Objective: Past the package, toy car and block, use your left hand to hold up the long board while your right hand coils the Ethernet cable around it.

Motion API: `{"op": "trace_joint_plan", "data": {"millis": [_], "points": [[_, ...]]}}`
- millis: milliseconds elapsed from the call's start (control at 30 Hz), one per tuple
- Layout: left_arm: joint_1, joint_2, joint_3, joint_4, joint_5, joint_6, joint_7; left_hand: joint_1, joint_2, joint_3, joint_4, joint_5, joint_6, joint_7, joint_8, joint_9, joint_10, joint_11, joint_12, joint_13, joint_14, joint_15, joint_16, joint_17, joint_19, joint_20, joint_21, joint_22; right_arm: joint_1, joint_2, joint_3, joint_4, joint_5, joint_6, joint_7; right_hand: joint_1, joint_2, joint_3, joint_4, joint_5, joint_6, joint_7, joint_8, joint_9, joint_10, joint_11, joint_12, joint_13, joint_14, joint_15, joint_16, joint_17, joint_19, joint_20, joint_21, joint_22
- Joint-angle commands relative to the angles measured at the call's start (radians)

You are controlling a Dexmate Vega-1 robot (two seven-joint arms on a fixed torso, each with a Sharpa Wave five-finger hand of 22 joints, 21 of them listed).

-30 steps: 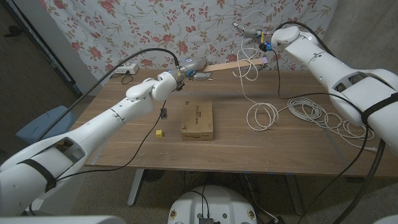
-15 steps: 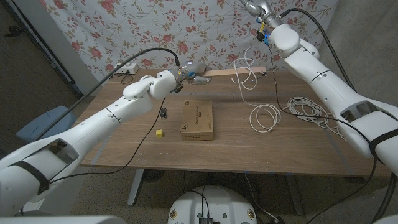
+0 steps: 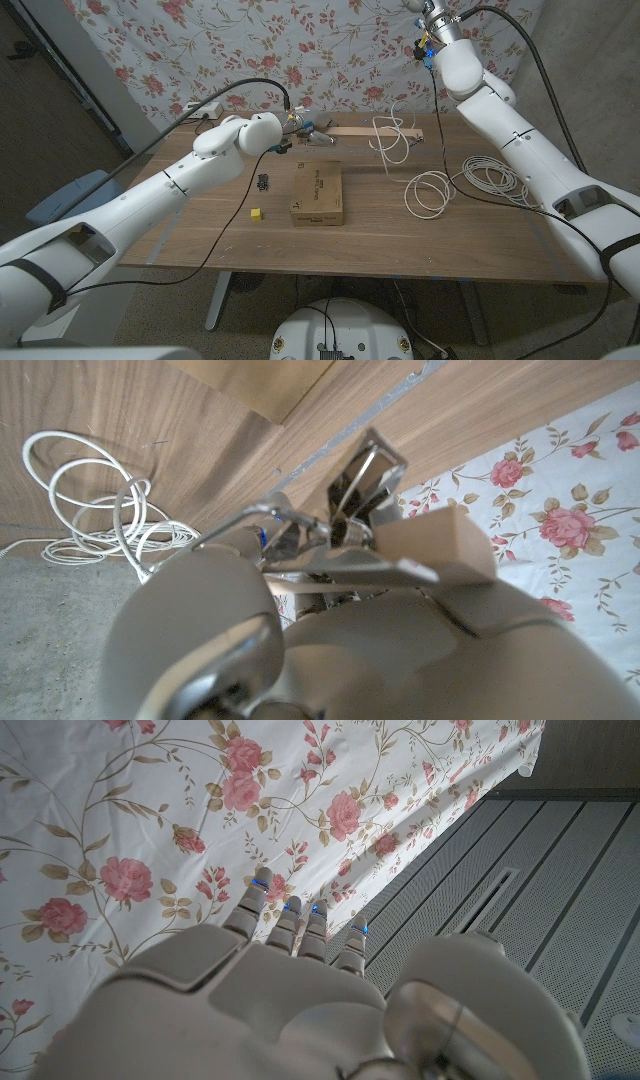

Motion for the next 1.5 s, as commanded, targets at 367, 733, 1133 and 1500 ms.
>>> {"op": "trace_joint_plan", "data": {"millis": [367,733,1133,1500], "points": [[-0.059,0.023,0.066,-0.067,-0.006,0.164,-0.282,0.013,0.048,0.014,-0.004,0.004,0.015,0.049,0.005,-0.019,0.010,0.019,0.004,0.003,0.003,0.002,0.008,0.000,0.003,-0.009,0.009,0.001,-0.042,0.035,0.020,-0.012,-0.033,0.060,-0.041,0.002,0.002,-0.003,-0.003,-0.003,0.019,-0.005,-0.001,0.002,0.022,0.001,0.007,0.000,0.021,0.000,0.009,-0.003,0.017,-0.003,-0.006,0.003],[-0.113,0.012,0.112,-0.035,-0.031,0.224,-0.379,0.054,0.064,0.069,-0.009,-0.051,0.001,0.101,-0.091,-0.112,0.005,0.018,-0.210,-0.276,-0.032,-0.002,-0.059,-0.042,-0.049,0.009,0.014,-0.020,-0.048,0.041,0.023,-0.013,-0.042,0.074,-0.046,0.004,0.007,-0.001,-0.002,-0.002,0.028,-0.006,-0.003,0.002,0.031,0.000,0.007,0.000,0.034,-0.003,0.012,-0.007,0.028,-0.005,-0.008,0.003],[-0.139,0.020,0.143,-0.044,0.013,0.237,-0.401,0.114,-0.165,-0.165,-0.214,-0.193,-0.010,0.123,-0.261,-0.217,-0.049,0.043,-0.498,-0.648,-0.120,0.044,-0.409,-0.564,-0.200,0.089,-0.008,-0.086,-0.060,0.044,0.030,-0.019,-0.048,0.077,-0.057,0.006,0.011,0.001,-0.002,-0.002,0.035,-0.006,-0.006,0.002,0.042,0.004,0.007,0.000,0.049,-0.005,0.016,-0.012,0.046,-0.010,-0.008,0.004],[-0.140,0.035,0.131,-0.069,0.024,0.220,-0.407,-0.015,-0.321,-0.358,-0.173,-0.042,-0.135,0.071,-0.459,-0.273,-0.246,0.059,-0.732,-0.811,-0.481,0.096,-0.763,-0.860,-0.518,0.224,-0.290,-0.207,-0.068,0.042,0.037,-0.026,-0.048,0.077,-0.061,0.007,0.013,0.001,-0.001,-0.002,0.042,-0.005,-0.008,0.002,0.051,0.005,0.007,0.000,0.061,-0.009,0.019,-0.015,0.059,-0.016,-0.009,0.004]]}}
